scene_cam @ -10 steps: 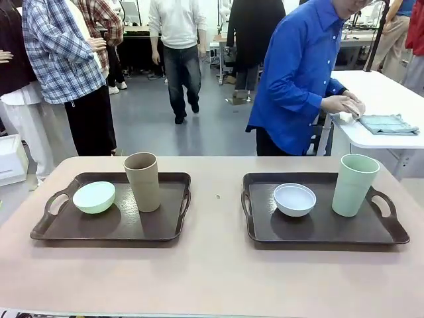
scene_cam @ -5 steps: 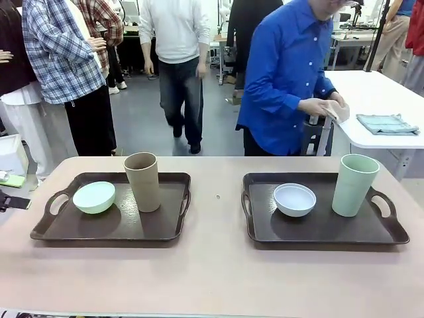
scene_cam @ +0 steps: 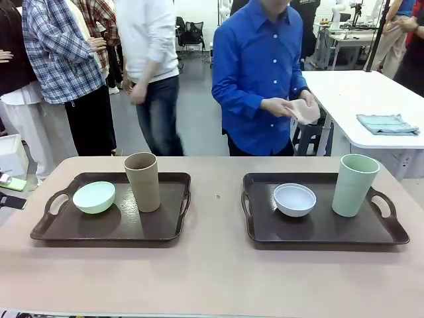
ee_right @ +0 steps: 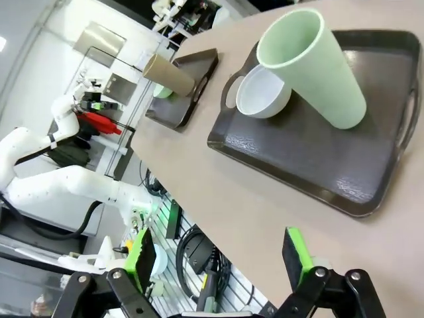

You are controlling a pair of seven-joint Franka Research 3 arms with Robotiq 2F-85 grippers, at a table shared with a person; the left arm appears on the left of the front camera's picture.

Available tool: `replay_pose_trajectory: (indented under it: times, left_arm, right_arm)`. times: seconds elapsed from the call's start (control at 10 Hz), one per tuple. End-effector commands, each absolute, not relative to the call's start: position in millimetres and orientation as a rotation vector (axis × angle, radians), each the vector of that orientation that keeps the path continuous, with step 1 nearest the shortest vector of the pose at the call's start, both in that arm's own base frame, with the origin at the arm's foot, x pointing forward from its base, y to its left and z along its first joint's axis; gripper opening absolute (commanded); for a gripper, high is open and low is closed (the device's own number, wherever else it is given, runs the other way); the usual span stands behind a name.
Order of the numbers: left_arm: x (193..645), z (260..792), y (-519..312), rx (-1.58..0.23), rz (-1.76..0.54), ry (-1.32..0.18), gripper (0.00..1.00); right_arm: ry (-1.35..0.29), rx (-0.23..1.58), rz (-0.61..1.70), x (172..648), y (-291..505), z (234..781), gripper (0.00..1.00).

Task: Set up a tray with a mat and arrange the tableware.
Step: Pick up the Picnic Bowl and Reusable plastic cup from the Handle tray in front of the human's position and hold them in the air.

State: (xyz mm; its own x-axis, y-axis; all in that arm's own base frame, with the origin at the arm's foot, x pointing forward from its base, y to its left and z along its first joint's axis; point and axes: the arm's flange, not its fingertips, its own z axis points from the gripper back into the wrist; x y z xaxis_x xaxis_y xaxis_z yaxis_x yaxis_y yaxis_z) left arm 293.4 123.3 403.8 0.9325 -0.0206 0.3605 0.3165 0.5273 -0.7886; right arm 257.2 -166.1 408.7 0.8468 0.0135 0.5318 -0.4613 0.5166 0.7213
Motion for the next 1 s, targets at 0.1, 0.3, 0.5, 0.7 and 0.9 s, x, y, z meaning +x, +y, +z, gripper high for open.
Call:
replay_pose_trajectory:
  times: [0.1, 0.3, 0.5, 0.7, 0.9]
  left_arm:
    - [247.6, 378.4, 89.2, -0.948, -0.180, -0.333, 1.00]
    - [292.4, 402.5, 127.2, -0.979, -0.202, -0.324, 1.00]
    - [292.4, 402.5, 127.2, -0.979, -0.202, -0.324, 1.00]
    - [292.4, 402.5, 127.2, -0.979, -0.202, -0.324, 1.00]
    - [292.4, 402.5, 127.2, -0.979, -0.202, -0.324, 1.00]
  right_arm:
    - [-0.554, 0.995, 0.256, 191.2, -75.5, 371.4, 1.00]
    - [-0.534, 0.986, 0.297, 253.5, -167.8, 417.9, 1.00]
    - [-0.534, 0.986, 0.297, 253.5, -167.8, 417.9, 1.00]
    - [-0.534, 0.986, 0.297, 253.5, -167.8, 417.9, 1.00]
    - [-0.534, 0.986, 0.297, 253.5, -167.8, 417.9, 1.00]
